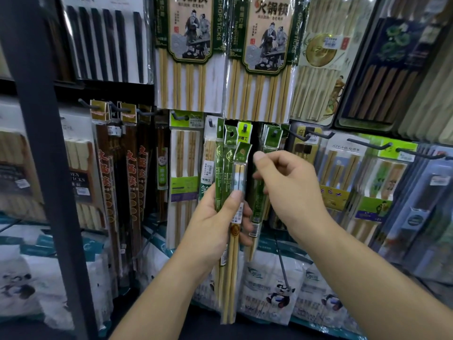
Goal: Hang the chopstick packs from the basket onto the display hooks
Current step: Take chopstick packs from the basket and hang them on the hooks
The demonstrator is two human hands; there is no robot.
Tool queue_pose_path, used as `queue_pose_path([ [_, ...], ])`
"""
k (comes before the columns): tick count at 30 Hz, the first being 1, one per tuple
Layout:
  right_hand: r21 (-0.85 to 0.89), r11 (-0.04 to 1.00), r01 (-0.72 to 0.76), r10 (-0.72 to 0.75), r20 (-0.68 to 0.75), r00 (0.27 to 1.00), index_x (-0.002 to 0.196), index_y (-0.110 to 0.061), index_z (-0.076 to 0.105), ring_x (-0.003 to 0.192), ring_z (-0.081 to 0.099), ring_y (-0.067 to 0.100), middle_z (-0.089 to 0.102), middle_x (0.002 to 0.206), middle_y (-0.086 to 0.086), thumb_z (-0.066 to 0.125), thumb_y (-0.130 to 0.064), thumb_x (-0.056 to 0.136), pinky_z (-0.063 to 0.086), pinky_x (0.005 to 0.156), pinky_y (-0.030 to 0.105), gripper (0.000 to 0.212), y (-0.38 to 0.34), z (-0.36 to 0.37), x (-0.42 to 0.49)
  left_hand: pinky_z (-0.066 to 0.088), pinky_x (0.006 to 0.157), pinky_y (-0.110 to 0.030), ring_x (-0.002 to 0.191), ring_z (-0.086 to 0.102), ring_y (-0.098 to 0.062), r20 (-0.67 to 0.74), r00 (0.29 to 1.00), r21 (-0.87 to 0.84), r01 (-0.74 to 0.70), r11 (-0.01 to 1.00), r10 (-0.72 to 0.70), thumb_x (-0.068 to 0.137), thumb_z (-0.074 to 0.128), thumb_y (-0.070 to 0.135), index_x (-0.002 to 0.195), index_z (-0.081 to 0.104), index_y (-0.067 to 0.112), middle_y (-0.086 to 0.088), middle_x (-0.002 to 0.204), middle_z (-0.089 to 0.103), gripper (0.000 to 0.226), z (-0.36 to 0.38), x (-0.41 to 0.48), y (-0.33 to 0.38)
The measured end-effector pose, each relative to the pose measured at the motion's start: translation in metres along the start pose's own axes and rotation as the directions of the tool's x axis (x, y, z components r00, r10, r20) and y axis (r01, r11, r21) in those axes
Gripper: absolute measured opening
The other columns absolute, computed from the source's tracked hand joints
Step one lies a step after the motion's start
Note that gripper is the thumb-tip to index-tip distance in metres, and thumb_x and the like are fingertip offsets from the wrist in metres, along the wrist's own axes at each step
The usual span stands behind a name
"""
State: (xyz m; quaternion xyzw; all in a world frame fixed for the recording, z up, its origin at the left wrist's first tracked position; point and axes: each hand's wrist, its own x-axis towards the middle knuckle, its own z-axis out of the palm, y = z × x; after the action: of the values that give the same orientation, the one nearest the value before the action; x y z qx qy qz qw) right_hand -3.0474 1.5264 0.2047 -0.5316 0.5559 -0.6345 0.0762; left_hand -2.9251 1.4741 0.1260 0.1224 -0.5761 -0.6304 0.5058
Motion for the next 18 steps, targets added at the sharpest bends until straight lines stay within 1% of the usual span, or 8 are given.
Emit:
queue_pose_path([
  [2, 0.024, 1.000, 0.004, -0.005, 0.041, 0.999, 0.085, -0.028, 0.073, 0.056, 0.056, -0.002, 0.070, 0.079, 0.001, 0.066, -0.037, 0.097, 0.046, 0.054, 0.011, 0.017, -0.005, 0.003, -0.003, 0.052, 0.046, -0.030, 0.060, 0.065, -0.018, 0.019, 1.000, -0.003, -0.020, 1.000, 0.020, 0.092, 0.066, 0.048, 0.101, 0.066, 0.032, -0.003, 0.079, 0.068, 0.018, 0.001, -0.002, 0.002],
  [4, 0.033, 0.999, -0.002, 0.000, 0.044, 0.999, 0.091, -0.026, 0.072, 0.056, 0.055, 0.000, 0.069, 0.078, 0.000, 0.066, -0.034, 0.097, 0.048, 0.055, 0.012, 0.013, -0.007, 0.004, -0.002, 0.051, 0.044, -0.030, 0.058, 0.064, -0.019, 0.019, 1.000, -0.014, -0.022, 1.000, 0.022, 0.091, 0.067, 0.048, 0.095, 0.066, 0.033, -0.004, 0.078, 0.068, 0.016, 0.001, -0.003, 0.004],
  [7, 0.069, 0.997, -0.037, 0.034, 0.049, 0.998, 0.090, -0.020, 0.071, 0.055, 0.050, 0.007, 0.055, 0.064, 0.000, 0.066, -0.031, 0.098, 0.046, 0.053, 0.017, 0.015, -0.006, 0.005, 0.002, 0.052, 0.045, -0.029, 0.060, 0.065, -0.019, 0.055, 0.998, -0.015, -0.017, 1.000, 0.018, 0.093, 0.067, 0.046, 0.097, 0.066, 0.030, -0.004, 0.078, 0.069, 0.017, 0.003, -0.006, 0.008],
  [9, 0.066, 0.996, -0.065, 0.061, 0.064, 0.996, 0.081, -0.018, 0.071, 0.053, 0.049, 0.006, 0.053, 0.058, -0.005, 0.065, -0.033, 0.099, 0.044, 0.050, 0.016, 0.024, -0.004, 0.005, 0.004, 0.053, 0.045, -0.030, 0.061, 0.066, -0.019, 0.065, 0.998, -0.026, -0.006, 1.000, 0.008, 0.092, 0.067, 0.046, 0.104, 0.063, 0.026, -0.004, 0.079, 0.069, 0.023, 0.004, -0.008, 0.009],
  [11, 0.111, 0.985, -0.132, 0.123, 0.088, 0.989, 0.071, -0.021, 0.071, 0.051, 0.050, 0.004, 0.054, 0.055, -0.008, 0.065, -0.034, 0.098, 0.042, 0.048, 0.014, 0.031, -0.004, 0.005, 0.005, 0.053, 0.045, -0.030, 0.061, 0.066, -0.020, 0.061, 0.998, -0.031, 0.003, 1.000, -0.002, 0.090, 0.067, 0.048, 0.114, 0.059, 0.018, -0.005, 0.079, 0.070, 0.040, 0.005, -0.008, 0.010],
  [13, 0.148, 0.970, -0.194, 0.179, 0.110, 0.978, 0.067, -0.028, 0.072, 0.053, 0.052, 0.005, 0.055, 0.056, -0.007, 0.064, -0.035, 0.099, 0.042, 0.048, 0.016, 0.034, -0.004, 0.004, 0.005, 0.054, 0.046, -0.031, 0.063, 0.067, -0.021, 0.049, 0.999, -0.027, 0.008, 1.000, -0.006, 0.089, 0.068, 0.050, 0.116, 0.057, 0.014, -0.006, 0.079, 0.070, 0.046, 0.005, -0.008, 0.010],
  [16, 0.151, 0.974, -0.172, 0.164, 0.064, 0.984, 0.066, -0.032, 0.072, 0.055, 0.051, 0.007, 0.055, 0.057, -0.005, 0.060, -0.031, 0.102, 0.041, 0.050, 0.017, 0.037, -0.007, 0.001, 0.010, 0.058, 0.052, -0.032, 0.069, 0.070, -0.021, 0.024, 1.000, -0.047, 0.015, 0.999, -0.014, 0.089, 0.068, 0.050, 0.106, 0.065, 0.022, -0.006, 0.082, 0.071, 0.033, 0.008, -0.007, 0.008],
  [18, 0.138, 0.981, -0.133, 0.136, -0.010, 0.991, 0.066, -0.028, 0.071, 0.052, 0.049, 0.006, 0.055, 0.056, -0.006, 0.058, -0.030, 0.103, 0.041, 0.048, 0.015, 0.039, -0.010, -0.002, 0.017, 0.060, 0.064, -0.025, 0.083, 0.074, -0.014, -0.018, 1.000, 0.020, 0.011, 1.000, -0.011, 0.089, 0.067, 0.053, 0.102, 0.071, 0.035, 0.003, 0.089, 0.076, 0.024, 0.008, -0.006, 0.005],
])
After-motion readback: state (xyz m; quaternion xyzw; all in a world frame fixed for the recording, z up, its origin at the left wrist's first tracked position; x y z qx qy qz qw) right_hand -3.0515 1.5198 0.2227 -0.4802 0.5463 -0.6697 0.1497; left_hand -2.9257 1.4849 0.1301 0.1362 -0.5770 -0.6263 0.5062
